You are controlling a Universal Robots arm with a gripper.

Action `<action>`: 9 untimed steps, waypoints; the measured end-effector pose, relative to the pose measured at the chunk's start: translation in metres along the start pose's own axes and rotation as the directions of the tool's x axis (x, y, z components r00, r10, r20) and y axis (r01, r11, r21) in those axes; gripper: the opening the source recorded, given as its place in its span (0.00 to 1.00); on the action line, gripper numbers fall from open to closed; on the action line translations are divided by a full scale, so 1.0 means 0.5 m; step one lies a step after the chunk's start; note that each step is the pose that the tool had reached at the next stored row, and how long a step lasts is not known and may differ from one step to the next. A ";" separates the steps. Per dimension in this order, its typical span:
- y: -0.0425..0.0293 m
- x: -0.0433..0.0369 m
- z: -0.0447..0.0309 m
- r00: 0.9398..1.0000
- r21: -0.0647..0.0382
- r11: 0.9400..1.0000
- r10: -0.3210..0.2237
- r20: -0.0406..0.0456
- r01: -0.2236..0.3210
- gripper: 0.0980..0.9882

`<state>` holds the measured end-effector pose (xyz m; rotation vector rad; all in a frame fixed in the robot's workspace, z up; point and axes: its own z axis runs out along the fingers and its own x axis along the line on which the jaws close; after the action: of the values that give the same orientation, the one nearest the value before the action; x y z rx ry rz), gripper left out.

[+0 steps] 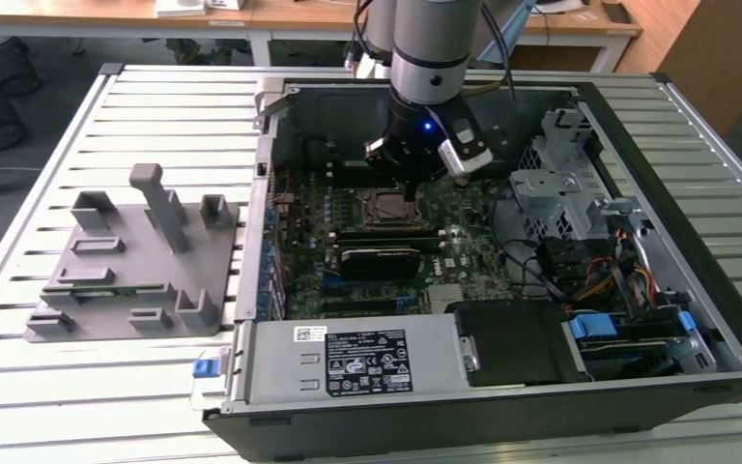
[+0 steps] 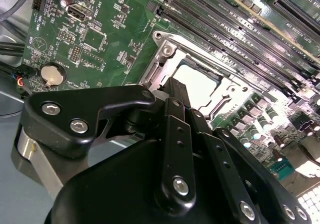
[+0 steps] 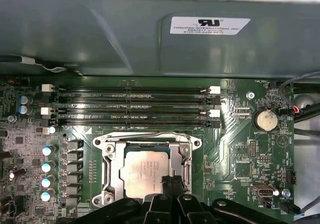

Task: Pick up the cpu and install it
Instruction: 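Install the second cpu locking lever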

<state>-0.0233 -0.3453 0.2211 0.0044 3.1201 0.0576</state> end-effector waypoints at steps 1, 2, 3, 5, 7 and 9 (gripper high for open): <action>-0.001 0.000 0.000 1.000 0.000 1.000 0.000 0.000 0.000 0.01; -0.001 0.000 0.000 1.000 0.000 1.000 0.000 0.000 0.000 0.01; -0.001 0.000 0.000 1.000 0.000 1.000 0.000 0.000 0.000 0.01; -0.001 0.000 0.000 1.000 0.000 1.000 0.000 0.000 0.000 0.01; -0.002 0.000 0.000 1.000 0.000 1.000 0.000 0.000 0.000 0.01; -0.003 0.000 0.000 1.000 0.000 1.000 0.000 0.000 0.000 0.01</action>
<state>-0.0231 -0.3468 0.2211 0.0042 3.1201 0.0576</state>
